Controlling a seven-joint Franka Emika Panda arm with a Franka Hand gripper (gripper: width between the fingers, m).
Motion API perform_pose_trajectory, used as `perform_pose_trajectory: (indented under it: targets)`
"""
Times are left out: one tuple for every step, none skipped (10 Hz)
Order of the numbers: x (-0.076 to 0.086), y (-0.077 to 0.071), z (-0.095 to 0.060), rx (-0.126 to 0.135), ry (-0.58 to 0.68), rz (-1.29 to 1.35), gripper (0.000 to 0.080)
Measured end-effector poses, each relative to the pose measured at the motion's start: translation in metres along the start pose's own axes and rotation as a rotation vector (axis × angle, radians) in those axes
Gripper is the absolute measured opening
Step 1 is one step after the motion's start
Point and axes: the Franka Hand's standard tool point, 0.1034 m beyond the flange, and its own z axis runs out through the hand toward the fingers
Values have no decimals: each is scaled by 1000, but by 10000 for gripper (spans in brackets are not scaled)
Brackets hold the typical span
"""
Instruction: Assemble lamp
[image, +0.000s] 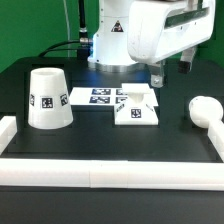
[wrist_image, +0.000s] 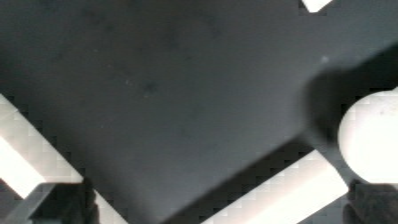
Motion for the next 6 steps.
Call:
perform_pose_trajectory:
  targets:
    - [0,0,0,0,0,0,699]
    - [0,0,0,0,0,0,699]
    - [0,0,0,0,0,0,699]
    - [0,0,0,0,0,0,699]
    - [0,0,0,0,0,0,699]
    - [0,0,0,0,0,0,699]
